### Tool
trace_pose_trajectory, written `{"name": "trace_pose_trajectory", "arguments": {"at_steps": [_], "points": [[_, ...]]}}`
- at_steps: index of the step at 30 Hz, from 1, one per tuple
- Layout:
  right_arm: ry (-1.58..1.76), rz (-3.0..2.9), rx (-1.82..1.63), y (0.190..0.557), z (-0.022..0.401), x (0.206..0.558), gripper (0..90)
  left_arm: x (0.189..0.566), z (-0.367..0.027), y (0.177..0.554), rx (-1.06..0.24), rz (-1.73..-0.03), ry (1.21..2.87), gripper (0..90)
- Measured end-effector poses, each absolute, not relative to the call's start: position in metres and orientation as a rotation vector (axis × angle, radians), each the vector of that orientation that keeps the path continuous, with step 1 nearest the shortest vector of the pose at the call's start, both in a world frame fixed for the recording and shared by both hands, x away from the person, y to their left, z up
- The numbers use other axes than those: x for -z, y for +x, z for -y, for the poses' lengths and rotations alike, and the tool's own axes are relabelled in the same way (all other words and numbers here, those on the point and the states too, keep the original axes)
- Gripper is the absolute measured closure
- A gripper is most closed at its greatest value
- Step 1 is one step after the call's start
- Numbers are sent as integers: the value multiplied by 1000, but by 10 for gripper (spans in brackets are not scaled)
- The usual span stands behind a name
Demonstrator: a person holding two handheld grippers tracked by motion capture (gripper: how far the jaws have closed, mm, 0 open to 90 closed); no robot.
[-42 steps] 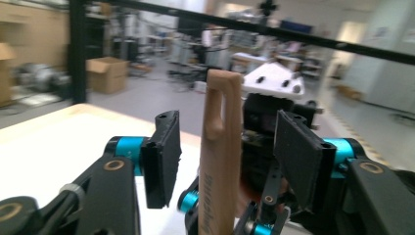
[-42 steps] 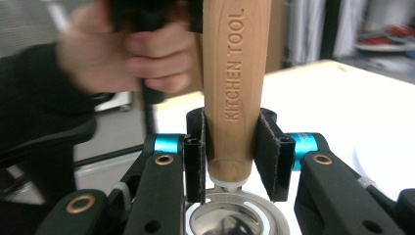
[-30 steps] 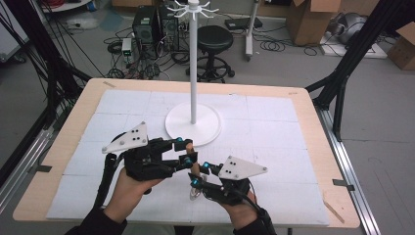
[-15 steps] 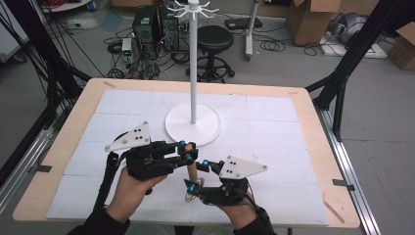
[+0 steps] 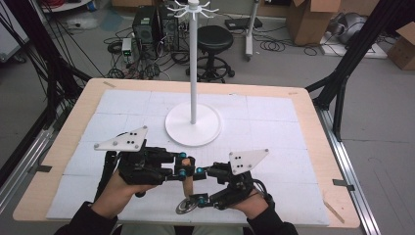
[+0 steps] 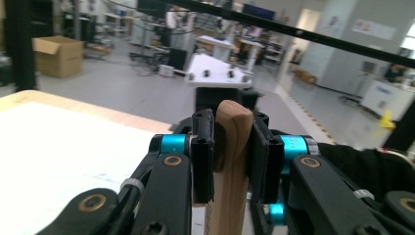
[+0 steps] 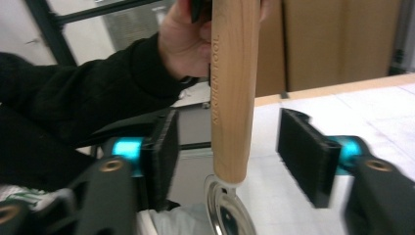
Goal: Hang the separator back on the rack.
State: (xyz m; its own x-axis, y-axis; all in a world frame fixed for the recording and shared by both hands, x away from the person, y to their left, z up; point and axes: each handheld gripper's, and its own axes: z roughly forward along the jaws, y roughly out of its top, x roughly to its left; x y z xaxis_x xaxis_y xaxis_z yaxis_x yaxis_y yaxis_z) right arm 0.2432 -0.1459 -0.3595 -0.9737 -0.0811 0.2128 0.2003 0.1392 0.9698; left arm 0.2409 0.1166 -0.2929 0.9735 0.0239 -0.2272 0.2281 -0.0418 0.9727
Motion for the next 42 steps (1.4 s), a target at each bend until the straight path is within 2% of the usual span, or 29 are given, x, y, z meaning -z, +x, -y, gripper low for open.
{"name": "trace_pose_trajectory", "arguments": {"at_steps": [1,8,14,17,19,22,25,27,33,42], "points": [[-103,2165,1922,245,144,360,494,293,-116,240,174,-186,1607,739],[-8,2076,1913,246,138,360,650,292,-115,238,206,-140,1591,739],[10,2056,1930,246,137,360,715,291,-115,238,215,-138,1563,739],[-35,2067,1949,246,138,359,722,290,-120,237,133,-185,1559,725],[-74,2088,1971,247,139,359,724,290,-128,236,86,-252,1521,538],[-169,2120,1974,250,140,358,725,291,-146,237,22,-313,1494,441],[-210,2158,1989,251,140,354,725,297,-169,233,-71,-392,1488,307],[-238,2182,2004,252,139,351,725,305,-186,230,-133,-442,1484,255],[-305,2220,2036,261,136,343,726,343,-229,223,-273,-583,1529,219],[-326,2265,2094,296,126,307,725,378,-254,224,-349,-697,1599,212]]}}
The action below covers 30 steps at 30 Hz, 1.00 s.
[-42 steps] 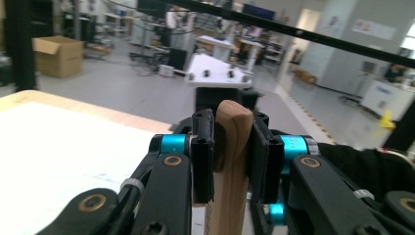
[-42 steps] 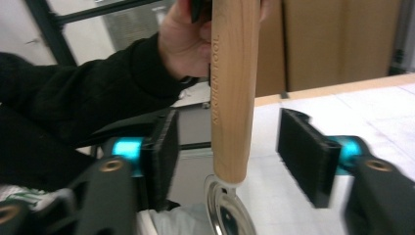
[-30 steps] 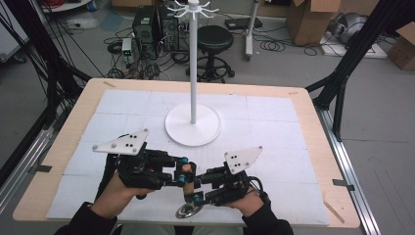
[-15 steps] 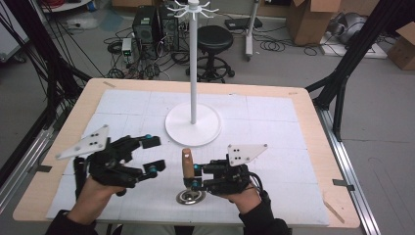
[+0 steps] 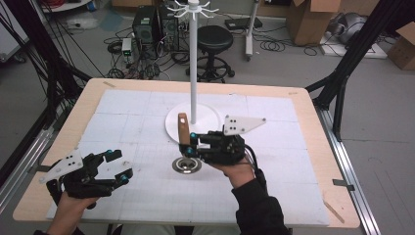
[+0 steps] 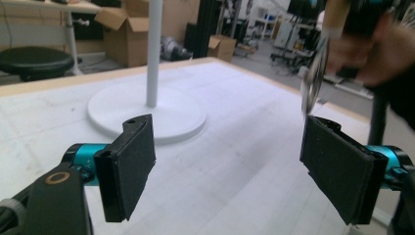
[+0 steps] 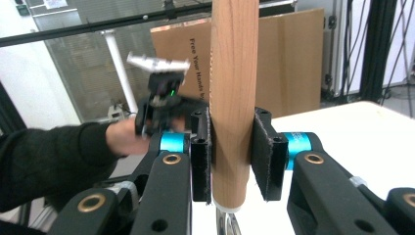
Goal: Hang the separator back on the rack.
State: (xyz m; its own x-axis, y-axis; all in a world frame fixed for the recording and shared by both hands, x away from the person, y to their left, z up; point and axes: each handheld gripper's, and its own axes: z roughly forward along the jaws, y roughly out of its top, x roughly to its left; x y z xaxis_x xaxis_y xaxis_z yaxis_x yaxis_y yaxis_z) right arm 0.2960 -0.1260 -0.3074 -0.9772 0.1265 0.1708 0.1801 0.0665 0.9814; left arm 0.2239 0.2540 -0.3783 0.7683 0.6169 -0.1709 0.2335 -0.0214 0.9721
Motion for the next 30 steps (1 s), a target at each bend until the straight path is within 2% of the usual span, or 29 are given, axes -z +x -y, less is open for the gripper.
{"name": "trace_pose_trajectory", "arguments": {"at_steps": [15,30], "points": [[-399,2308,2114,362,121,241,725,389,-260,223,-383,-706,1594,213],[-558,2333,2195,407,91,194,725,389,-264,222,-373,-700,1585,213]]}}
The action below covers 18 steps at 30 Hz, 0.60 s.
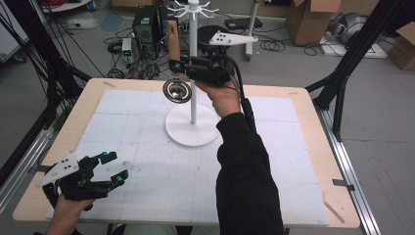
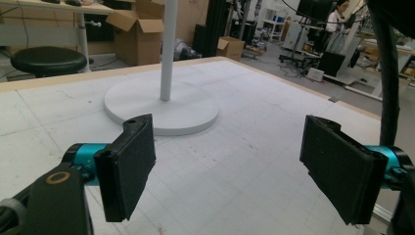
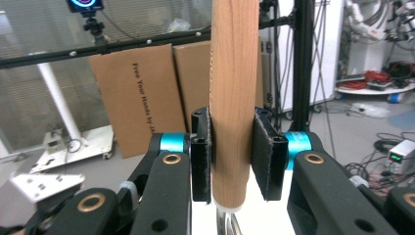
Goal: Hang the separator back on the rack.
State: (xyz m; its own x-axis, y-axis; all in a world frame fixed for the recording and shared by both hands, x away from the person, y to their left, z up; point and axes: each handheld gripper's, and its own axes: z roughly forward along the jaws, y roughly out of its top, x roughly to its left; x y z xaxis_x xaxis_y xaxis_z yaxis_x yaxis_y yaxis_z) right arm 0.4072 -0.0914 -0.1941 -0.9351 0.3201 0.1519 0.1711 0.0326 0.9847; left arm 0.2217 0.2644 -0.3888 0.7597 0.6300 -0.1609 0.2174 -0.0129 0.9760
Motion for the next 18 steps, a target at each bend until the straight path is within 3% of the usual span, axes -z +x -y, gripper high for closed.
{"name": "trace_pose_trajectory", "arguments": {"at_steps": [18], "points": [[775,-2114,-1955,433,86,187,724,389,-265,221,-360,-686,1587,213]]}}
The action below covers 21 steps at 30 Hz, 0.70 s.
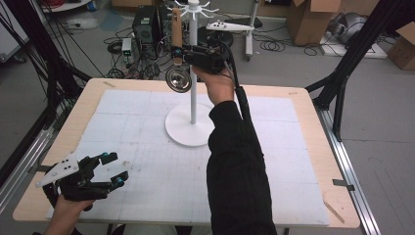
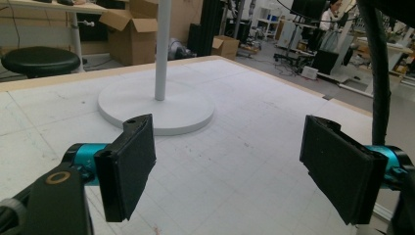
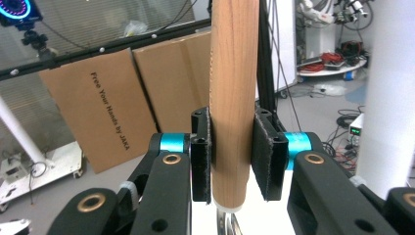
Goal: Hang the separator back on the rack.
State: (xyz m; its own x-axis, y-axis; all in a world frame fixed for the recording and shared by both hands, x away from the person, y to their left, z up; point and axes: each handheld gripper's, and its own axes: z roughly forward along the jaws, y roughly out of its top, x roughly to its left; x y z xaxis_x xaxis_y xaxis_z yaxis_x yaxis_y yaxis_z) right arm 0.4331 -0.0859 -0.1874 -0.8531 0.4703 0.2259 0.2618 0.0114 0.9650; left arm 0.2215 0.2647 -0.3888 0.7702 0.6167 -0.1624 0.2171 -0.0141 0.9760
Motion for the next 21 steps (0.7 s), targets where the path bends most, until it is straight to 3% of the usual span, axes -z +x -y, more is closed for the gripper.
{"name": "trace_pose_trajectory", "arguments": {"at_steps": [10,11,14,16,21], "points": [[808,-2100,-1904,432,90,195,713,389,-265,221,-357,-685,1587,213],[805,-2095,-1912,431,90,196,688,389,-266,222,-358,-686,1586,213],[836,-2060,-1902,426,97,204,461,390,-268,222,-353,-696,1576,213],[814,-2086,-1910,421,103,211,451,390,-269,222,-356,-700,1571,213],[802,-2133,-1803,394,127,240,317,391,-273,223,-370,-722,1568,213]]}}
